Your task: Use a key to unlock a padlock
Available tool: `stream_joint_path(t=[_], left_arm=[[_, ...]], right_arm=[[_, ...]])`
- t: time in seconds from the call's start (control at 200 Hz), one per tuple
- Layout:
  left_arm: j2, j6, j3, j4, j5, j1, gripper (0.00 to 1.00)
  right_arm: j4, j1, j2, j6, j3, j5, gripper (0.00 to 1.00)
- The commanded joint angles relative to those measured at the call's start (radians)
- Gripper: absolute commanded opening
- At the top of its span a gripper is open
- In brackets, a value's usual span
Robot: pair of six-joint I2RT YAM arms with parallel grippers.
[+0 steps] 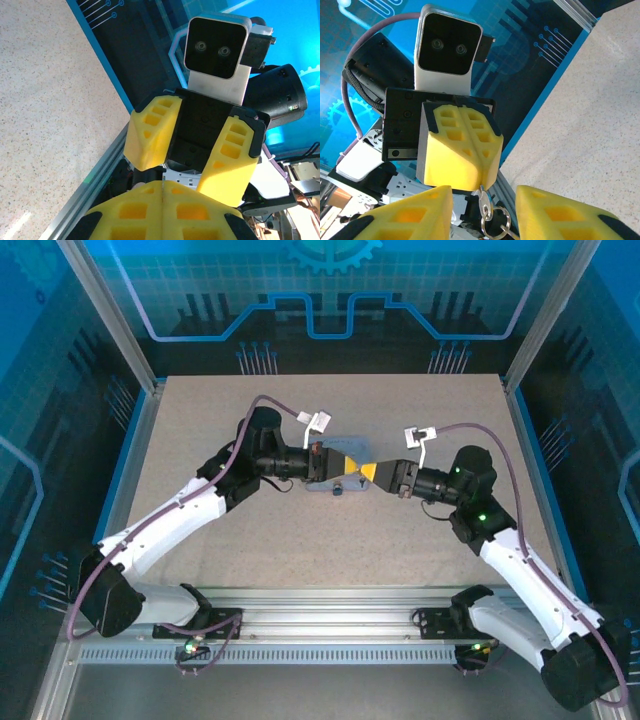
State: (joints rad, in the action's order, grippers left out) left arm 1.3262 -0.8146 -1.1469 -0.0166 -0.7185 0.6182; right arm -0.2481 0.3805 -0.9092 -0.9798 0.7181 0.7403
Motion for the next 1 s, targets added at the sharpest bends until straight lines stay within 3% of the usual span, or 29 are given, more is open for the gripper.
stream_joint_path(t=[0.0,0.225,0.705,0.851,0.921,0.996], left_arm=[[-0.015,-0.014,0.012,0.024,0.004,0.008,0.00],[-0.015,-0.015,0.015,0.026,0.005,0.007,0.00],[-0.018,-0.013,0.013,0.025,0.007,0.004,0.00],[-0.016,-0.014,0.013,0.028,0.007,0.003,0.00],[-0.013,-0.014,0.013,0.029,0.005,0.003,0.00],[-0.010,-0.015,0.012,0.029,0.004,0.003,0.00]], right_arm=[[-0.051,0.019,-0.007,-0.002,0.012,0.005,0.36],[-0.039,0.035,-0.019,0.016,0.023,0.014,0.35],[0.004,0.032,-0.005,0.045,0.017,0.016,0.00],[0.020,0.027,0.003,0.053,0.018,0.021,0.00],[0.027,0.026,0.006,0.054,0.021,0.019,0.14],[0.032,0.024,0.007,0.057,0.024,0.018,0.15]])
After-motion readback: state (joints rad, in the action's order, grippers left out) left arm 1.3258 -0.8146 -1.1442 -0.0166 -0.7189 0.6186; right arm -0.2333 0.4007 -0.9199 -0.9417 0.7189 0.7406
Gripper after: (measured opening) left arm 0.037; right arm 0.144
